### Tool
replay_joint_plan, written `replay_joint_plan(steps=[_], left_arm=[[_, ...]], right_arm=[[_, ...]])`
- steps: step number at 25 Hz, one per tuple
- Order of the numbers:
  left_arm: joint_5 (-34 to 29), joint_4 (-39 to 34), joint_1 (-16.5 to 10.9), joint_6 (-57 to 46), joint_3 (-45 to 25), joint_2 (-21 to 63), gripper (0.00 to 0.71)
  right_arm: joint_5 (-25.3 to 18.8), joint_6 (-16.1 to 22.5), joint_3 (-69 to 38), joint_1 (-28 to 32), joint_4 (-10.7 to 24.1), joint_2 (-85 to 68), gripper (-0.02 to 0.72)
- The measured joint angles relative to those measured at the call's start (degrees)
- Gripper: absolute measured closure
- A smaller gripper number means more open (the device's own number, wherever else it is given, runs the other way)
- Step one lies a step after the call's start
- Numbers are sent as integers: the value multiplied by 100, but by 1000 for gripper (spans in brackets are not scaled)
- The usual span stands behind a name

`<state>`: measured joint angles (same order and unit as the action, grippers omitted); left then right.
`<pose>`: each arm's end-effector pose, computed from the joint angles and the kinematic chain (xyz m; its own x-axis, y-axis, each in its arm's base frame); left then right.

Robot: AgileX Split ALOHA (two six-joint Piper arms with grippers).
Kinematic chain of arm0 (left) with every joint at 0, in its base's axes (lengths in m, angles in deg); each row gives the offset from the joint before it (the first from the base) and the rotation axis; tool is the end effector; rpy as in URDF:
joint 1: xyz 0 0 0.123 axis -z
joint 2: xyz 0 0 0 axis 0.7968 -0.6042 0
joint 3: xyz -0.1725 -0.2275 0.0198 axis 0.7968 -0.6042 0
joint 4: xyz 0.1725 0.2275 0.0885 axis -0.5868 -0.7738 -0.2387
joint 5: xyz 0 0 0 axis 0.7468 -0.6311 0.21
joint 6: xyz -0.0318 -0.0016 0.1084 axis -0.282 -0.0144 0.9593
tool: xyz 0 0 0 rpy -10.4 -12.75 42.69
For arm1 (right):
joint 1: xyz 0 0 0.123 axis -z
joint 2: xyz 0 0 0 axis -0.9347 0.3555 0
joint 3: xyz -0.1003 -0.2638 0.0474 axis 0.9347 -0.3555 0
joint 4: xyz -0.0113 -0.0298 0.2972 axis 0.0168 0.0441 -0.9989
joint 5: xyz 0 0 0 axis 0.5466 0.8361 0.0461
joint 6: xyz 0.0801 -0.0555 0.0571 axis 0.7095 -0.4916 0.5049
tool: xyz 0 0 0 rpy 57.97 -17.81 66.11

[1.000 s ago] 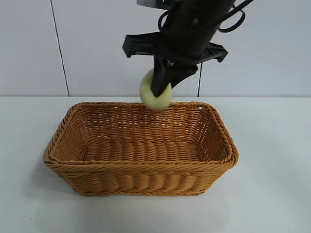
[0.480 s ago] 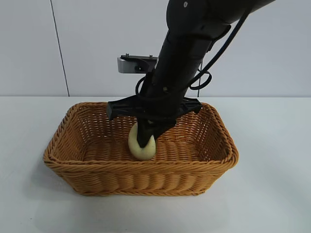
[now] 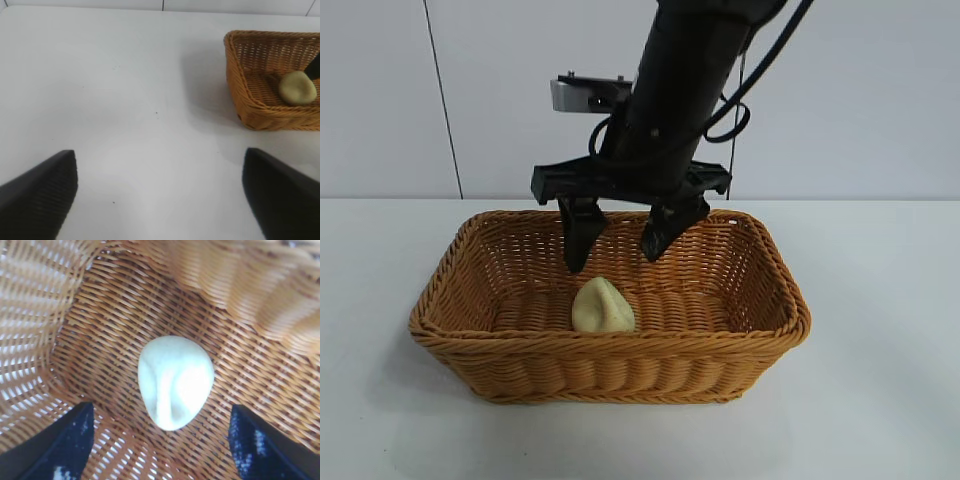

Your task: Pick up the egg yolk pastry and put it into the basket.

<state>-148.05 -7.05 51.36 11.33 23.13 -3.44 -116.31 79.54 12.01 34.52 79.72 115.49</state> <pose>0.0553 -0.0080 0.2875 -0.4613 -0.0252 -0.8869 0.0419 0.9979 -0.0501 0.4156 0.2831 0.2144 -0.8179 -0.4360 -0.3754 -0.4746 0.8801 0.0121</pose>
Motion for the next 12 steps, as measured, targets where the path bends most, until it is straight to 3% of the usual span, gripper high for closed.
replay_joint_plan(steps=[3, 7, 12], left_arm=[[0, 0, 0, 0, 0, 0, 20], [0, 0, 0, 2, 0, 0, 20], [0, 0, 0, 2, 0, 0, 20]], right_arm=[[-163, 156, 100, 59, 400, 0, 176], [-299, 187, 100, 461, 474, 0, 176], [-341, 112, 100, 1384, 506, 0, 176]])
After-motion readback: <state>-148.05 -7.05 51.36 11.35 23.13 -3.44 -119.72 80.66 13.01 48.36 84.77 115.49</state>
